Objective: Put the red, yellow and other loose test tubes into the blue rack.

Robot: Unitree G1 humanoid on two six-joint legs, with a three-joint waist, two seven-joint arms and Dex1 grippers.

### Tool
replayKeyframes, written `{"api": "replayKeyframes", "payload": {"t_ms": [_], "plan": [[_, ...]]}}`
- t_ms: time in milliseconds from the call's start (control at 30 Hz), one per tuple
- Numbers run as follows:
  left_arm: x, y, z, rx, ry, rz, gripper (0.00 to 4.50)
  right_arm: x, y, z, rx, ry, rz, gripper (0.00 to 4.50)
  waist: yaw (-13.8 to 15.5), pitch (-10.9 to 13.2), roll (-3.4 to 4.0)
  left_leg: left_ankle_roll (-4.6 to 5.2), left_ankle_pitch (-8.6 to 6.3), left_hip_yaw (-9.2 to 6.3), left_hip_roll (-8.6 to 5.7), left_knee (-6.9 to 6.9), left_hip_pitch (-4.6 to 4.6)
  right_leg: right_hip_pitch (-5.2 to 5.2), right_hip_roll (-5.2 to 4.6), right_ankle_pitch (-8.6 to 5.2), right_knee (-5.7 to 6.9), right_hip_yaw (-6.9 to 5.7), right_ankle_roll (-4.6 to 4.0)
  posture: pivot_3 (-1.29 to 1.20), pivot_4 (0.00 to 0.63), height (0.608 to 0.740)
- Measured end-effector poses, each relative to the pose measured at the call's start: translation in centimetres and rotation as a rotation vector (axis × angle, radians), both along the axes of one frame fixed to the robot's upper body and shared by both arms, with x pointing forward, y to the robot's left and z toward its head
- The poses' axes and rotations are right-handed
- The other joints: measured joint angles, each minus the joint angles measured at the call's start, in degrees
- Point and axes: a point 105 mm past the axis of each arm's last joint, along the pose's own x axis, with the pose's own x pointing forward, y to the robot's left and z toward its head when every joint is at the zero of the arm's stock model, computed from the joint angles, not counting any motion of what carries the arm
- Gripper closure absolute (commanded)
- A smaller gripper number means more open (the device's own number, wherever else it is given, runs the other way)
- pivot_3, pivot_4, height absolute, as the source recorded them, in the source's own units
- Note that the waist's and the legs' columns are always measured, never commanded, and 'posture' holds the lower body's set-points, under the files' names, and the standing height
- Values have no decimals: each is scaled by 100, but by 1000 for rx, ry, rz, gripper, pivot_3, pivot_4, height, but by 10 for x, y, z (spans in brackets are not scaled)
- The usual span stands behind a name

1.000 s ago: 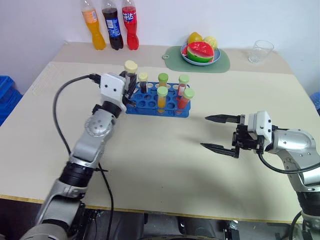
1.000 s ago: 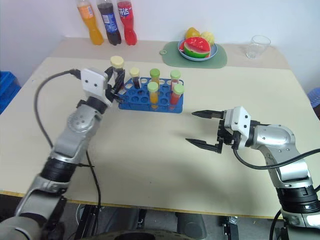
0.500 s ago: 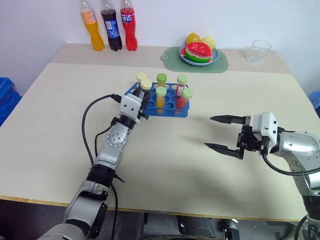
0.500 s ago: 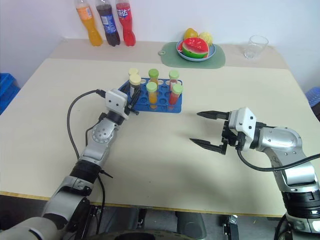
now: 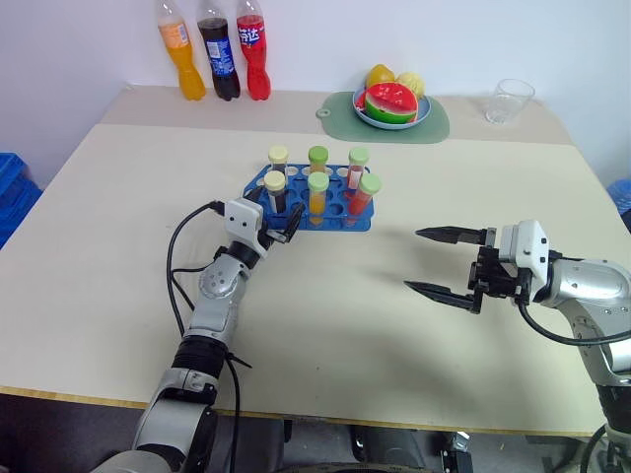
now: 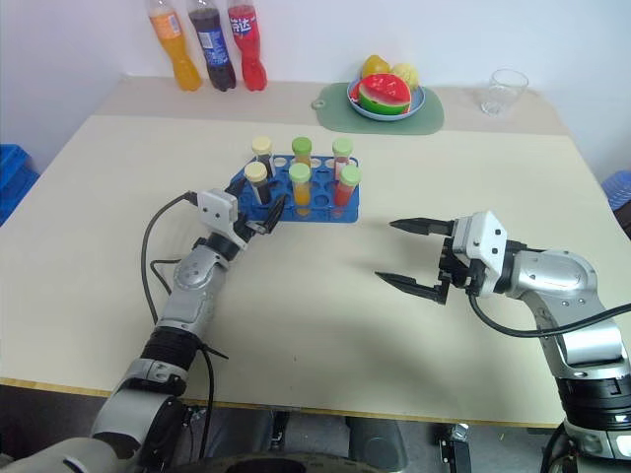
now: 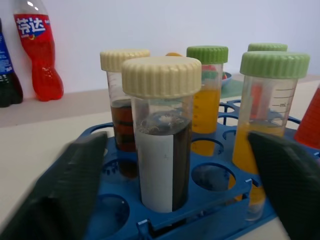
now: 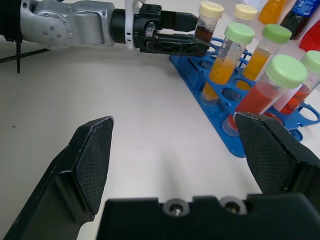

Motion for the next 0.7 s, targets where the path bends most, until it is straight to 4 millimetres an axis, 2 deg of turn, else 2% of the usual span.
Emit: {"api": "replayKeyframes", "payload": {"t_ms": [200, 300, 400, 533, 700], "plan": [[-24, 12, 12, 76, -12, -85, 42, 14, -5, -5, 37, -18, -120, 224, -4, -2, 4, 0, 0, 0, 7, 0, 3, -1, 0, 0, 4, 1, -1, 0, 150, 740], [-44, 33, 7, 64, 17, -153, 42, 19, -11, -15, 59, -11, -203, 224, -24, -3, 6, 0, 0, -1, 21, -5, 2, -6, 2, -2, 4, 2, -4, 0, 150, 740], [-61, 66, 0, 98, 76, -154, 42, 13, -20, -31, 74, 34, -273, 224, -19, -2, 9, 0, 0, 0, 24, -7, 1, -7, 3, -3, 5, 2, -6, 0, 150, 740], [-85, 104, 1, 129, 146, -112, 42, -1, -43, -46, 89, 84, -389, 224, 8, -2, 9, 5, -3, -3, 24, -5, 2, 0, -5, -3, -1, 4, -6, 0, 150, 740], [-102, 121, 8, 155, 189, -96, 42, -12, -57, -42, 124, 79, -462, 224, 1, -2, 10, 6, -4, 9, 28, -2, 8, 3, 0, -13, -1, 8, -23, 0, 150, 740]]}}
